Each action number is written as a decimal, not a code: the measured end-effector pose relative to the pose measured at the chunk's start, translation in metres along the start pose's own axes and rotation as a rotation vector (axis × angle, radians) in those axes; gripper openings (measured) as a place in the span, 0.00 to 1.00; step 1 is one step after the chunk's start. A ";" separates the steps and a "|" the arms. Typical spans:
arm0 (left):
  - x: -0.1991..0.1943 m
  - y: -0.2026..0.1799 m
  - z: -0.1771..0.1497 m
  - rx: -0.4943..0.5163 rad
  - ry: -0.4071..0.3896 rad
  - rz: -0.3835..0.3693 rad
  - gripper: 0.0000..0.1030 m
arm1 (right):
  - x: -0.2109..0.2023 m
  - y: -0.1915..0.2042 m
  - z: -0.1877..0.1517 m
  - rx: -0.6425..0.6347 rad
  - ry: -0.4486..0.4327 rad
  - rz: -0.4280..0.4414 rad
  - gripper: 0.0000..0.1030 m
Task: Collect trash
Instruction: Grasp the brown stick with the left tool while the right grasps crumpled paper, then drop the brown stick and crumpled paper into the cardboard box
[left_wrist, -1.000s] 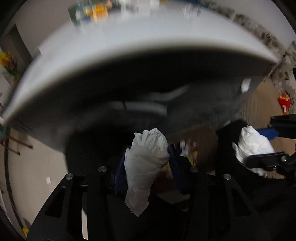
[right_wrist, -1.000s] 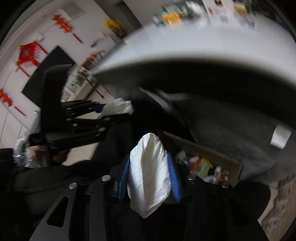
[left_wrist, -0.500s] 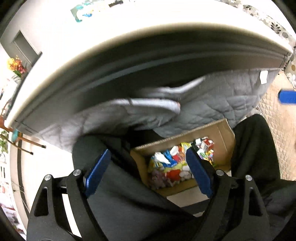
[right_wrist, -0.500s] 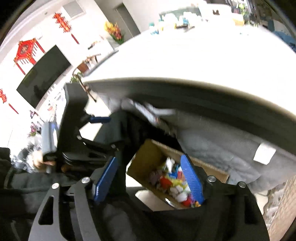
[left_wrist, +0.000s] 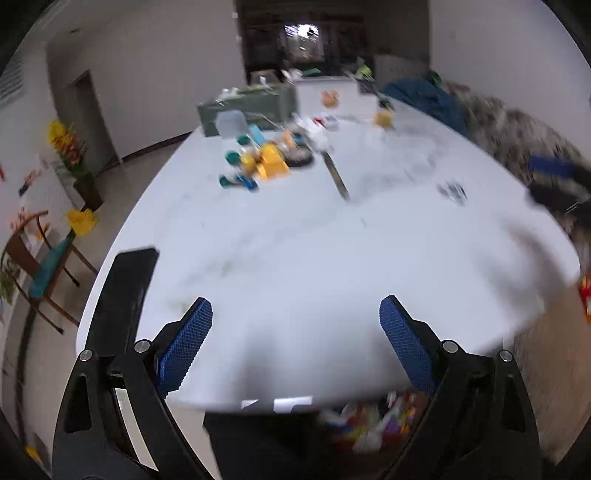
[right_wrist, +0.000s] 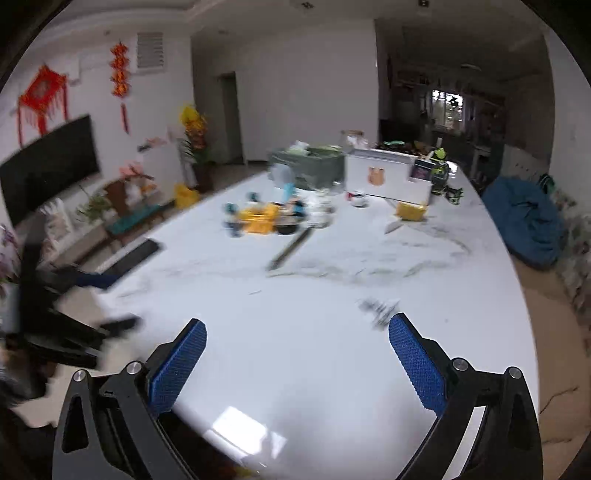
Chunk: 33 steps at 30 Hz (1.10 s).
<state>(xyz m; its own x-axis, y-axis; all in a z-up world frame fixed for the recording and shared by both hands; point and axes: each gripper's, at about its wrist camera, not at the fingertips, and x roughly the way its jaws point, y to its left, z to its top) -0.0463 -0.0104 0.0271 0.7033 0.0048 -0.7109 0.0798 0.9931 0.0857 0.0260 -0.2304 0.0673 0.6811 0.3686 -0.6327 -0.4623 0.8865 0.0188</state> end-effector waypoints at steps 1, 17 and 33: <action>0.007 0.003 0.006 -0.018 0.008 0.002 0.87 | 0.023 -0.011 0.003 0.005 0.050 -0.023 0.95; 0.135 -0.030 0.081 -0.124 0.125 -0.113 0.87 | 0.074 -0.048 -0.018 0.144 0.192 0.041 0.37; 0.150 -0.044 0.105 -0.123 0.072 -0.117 0.10 | -0.003 -0.045 -0.055 0.254 0.071 0.106 0.38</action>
<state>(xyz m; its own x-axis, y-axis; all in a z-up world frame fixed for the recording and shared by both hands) 0.1300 -0.0655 -0.0100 0.6416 -0.1078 -0.7594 0.0684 0.9942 -0.0834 0.0138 -0.2868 0.0255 0.5907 0.4503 -0.6695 -0.3654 0.8891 0.2757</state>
